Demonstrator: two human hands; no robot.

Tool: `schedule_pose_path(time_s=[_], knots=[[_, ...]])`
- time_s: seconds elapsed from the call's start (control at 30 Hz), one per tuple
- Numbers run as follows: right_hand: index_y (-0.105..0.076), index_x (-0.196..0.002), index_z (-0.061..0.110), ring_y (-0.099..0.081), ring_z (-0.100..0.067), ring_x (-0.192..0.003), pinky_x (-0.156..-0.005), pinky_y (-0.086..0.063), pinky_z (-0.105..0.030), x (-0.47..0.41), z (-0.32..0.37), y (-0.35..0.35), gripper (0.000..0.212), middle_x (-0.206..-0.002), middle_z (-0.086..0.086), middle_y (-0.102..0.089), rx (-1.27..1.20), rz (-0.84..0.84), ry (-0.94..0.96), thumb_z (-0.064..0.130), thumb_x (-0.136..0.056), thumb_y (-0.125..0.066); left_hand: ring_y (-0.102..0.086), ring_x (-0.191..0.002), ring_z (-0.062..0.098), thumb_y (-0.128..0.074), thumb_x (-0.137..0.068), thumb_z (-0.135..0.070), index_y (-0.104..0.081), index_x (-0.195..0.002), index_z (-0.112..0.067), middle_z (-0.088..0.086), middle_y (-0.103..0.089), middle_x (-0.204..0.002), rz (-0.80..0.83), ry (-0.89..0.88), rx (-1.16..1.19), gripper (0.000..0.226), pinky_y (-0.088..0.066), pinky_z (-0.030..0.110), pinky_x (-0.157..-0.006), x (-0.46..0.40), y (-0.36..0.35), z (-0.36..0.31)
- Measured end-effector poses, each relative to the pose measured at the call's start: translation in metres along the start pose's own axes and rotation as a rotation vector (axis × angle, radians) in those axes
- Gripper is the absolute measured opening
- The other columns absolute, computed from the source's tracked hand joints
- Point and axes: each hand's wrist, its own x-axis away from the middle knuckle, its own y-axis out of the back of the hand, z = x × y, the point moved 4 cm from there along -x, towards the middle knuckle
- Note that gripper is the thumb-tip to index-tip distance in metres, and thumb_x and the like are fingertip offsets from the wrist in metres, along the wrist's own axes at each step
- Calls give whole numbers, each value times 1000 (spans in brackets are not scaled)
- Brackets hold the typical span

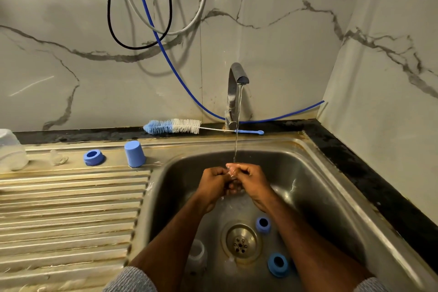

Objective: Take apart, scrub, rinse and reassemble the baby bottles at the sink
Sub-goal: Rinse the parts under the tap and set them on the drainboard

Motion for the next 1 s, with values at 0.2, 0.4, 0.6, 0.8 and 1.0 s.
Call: schedule_pose_path(time_s=[0.2,0.4,0.6,0.8,1.0], knots=[[-72,-82,4,-63,-11,-57,-51,-49,-19,-5,-7,7,31,-65,-3,-68,137,-248,-36,33,-93,-69,-72,-72,21,-62,-98,-6,-71,-87,-5,9,-72,-78,-89,-292,-527,15,-62,38,-69,-6,-5,-6],[-74,-90,7,-66,-19,-59,-52,-54,-31,-6,-9,5,27,-72,-10,-71,-66,-174,-113,32,-96,-66,-64,-62,15,-54,-103,-10,-69,-95,3,9,-68,-74,11,-98,-126,21,-57,29,-62,0,-11,-3],[-72,-112,3,-67,-16,-64,-54,-54,-27,-7,-4,1,20,-83,-12,-73,-298,18,-96,8,-96,-61,-67,-67,15,-47,-105,-8,-69,-102,4,12,-70,-80,82,54,250,25,-57,27,-64,2,-13,-4],[-72,-92,4,-70,-21,-65,-56,-55,-31,-5,-10,-3,25,-79,-12,-74,-168,-186,-95,29,-94,-69,-72,-68,16,-57,-101,-6,-71,-92,-3,10,-72,-79,-87,-253,-355,16,-59,26,-61,-6,-5,-8],[-70,-80,11,-59,-14,-59,-52,-47,-26,-8,-10,-1,30,-66,-3,-67,38,-254,-57,37,-95,-65,-61,-57,5,-66,-96,-20,-61,-73,-19,-3,-63,-65,-210,-333,-624,24,-49,21,-54,-8,-1,-7]])
